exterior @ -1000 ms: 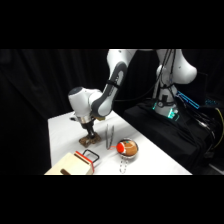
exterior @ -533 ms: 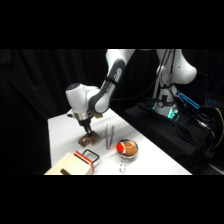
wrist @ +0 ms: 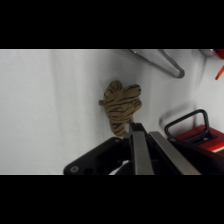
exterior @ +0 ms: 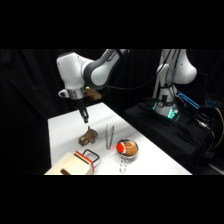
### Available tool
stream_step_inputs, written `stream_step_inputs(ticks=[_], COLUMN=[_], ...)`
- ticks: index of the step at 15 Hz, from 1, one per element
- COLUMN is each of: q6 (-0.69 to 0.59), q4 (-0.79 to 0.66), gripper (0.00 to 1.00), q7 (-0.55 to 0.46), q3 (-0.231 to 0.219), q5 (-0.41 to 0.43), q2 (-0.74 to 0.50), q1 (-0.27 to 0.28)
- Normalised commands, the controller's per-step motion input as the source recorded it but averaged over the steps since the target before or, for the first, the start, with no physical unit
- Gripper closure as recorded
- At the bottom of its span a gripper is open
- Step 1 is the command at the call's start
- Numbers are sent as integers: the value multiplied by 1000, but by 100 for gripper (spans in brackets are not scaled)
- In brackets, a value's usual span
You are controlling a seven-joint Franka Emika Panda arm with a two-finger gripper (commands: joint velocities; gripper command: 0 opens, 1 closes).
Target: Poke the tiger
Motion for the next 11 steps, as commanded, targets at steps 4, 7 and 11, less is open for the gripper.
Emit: stream_step_inputs(ticks=[4,7,11], q6=[-251,-151,-86], q4=[-142,-161,-196], gripper=[41,16,0], q7=[-72,-66,118], q3=[-12,-14,-28], q5=[33,51,-1], q2=[-431,-358,-330], q1=[42,43,82])
